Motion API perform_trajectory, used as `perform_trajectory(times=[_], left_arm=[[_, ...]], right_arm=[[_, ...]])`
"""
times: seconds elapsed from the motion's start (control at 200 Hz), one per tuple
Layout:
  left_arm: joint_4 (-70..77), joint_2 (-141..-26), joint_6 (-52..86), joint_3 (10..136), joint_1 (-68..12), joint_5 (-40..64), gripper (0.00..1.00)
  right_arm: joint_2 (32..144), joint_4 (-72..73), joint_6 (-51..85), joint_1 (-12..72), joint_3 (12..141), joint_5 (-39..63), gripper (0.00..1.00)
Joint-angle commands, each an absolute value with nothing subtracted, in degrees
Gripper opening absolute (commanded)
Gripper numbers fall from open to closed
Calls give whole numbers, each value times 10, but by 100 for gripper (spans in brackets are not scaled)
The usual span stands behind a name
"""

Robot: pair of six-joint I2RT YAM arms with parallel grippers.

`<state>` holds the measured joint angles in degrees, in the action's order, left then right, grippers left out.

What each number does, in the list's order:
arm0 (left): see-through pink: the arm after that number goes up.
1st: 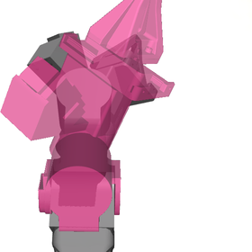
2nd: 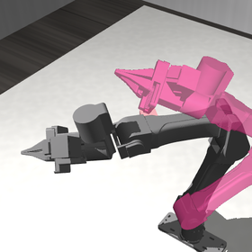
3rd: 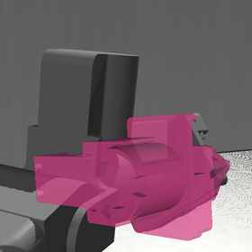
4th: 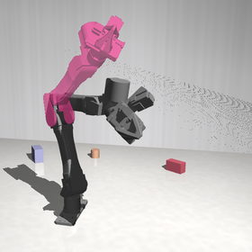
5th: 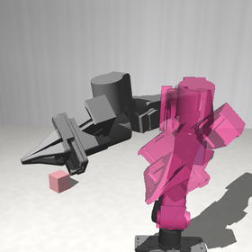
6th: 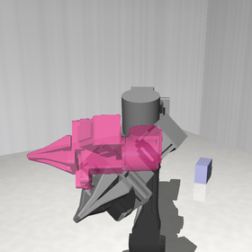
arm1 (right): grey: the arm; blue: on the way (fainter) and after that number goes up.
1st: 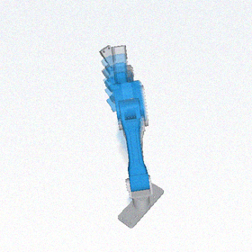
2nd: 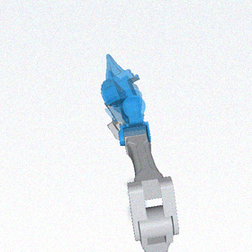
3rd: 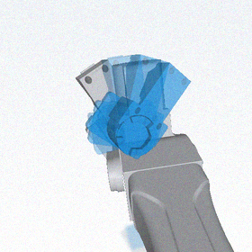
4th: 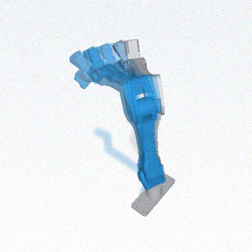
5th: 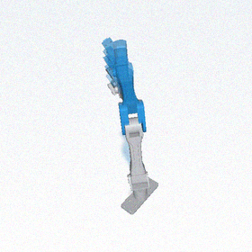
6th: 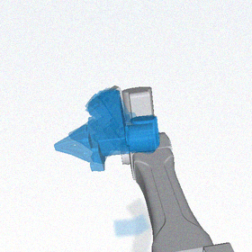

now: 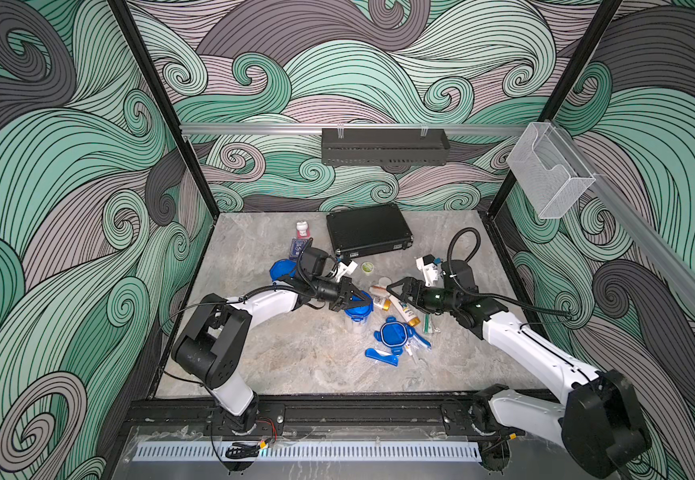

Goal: Take out toiletry kits
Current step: Unfasten the latch on the container.

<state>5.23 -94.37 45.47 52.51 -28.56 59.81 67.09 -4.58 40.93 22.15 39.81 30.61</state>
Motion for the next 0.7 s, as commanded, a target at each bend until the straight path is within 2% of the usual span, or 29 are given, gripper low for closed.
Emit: perform_trajectory(times=[0.0,0.35,0.535,0.695], left_arm=[[11,-991,462,486,-281,536,0],[27,-1016,463,468,-280,525,0],[33,-1019,466,463,-280,523,0],[28,-1019,465,467,-280,521,0]], right_arm=[[654,-51,406,218,402,315,88],[615,-43,427,218,384,338,88],[580,135,530,242,304,381,81],[569,233,510,311,261,359,78]])
